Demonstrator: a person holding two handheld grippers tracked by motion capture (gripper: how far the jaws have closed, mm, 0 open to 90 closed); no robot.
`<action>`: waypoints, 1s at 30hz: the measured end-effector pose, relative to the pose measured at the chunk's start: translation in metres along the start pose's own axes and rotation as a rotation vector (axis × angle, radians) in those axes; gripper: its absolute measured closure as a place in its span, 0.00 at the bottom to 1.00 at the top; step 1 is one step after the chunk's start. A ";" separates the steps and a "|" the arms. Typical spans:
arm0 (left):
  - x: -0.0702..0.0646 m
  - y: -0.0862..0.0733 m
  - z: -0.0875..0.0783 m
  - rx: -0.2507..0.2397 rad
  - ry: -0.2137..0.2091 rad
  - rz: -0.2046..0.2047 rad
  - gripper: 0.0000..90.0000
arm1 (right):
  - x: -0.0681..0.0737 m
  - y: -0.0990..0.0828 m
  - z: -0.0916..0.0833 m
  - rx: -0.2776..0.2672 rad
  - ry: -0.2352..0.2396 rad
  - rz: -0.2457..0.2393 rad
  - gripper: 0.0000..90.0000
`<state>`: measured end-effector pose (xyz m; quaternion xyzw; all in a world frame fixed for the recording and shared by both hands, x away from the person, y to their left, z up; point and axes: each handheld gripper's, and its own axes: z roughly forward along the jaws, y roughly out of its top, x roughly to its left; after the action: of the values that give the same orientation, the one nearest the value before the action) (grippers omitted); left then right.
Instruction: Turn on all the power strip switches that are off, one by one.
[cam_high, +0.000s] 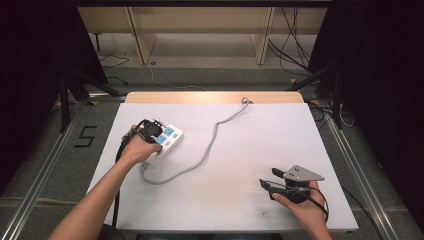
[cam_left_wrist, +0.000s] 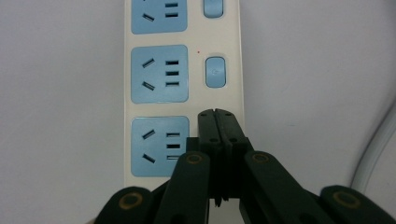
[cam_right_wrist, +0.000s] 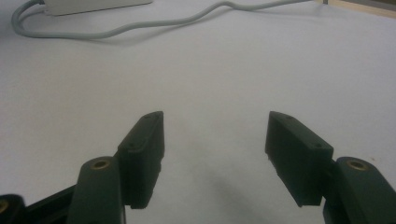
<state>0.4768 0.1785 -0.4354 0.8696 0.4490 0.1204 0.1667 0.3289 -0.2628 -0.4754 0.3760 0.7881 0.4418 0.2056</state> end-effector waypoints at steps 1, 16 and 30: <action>0.001 0.000 0.000 0.001 -0.005 0.001 1.00 | 0.000 0.000 0.000 0.001 0.000 0.000 0.43; -0.002 0.002 0.001 0.032 0.013 0.030 1.00 | 0.000 0.000 0.000 0.004 0.001 -0.001 0.43; -0.002 0.006 0.002 0.061 0.016 0.034 1.00 | 0.000 0.000 0.000 0.008 0.005 -0.001 0.43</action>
<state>0.4808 0.1734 -0.4352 0.8808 0.4389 0.1163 0.1345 0.3285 -0.2626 -0.4757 0.3752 0.7908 0.4393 0.2023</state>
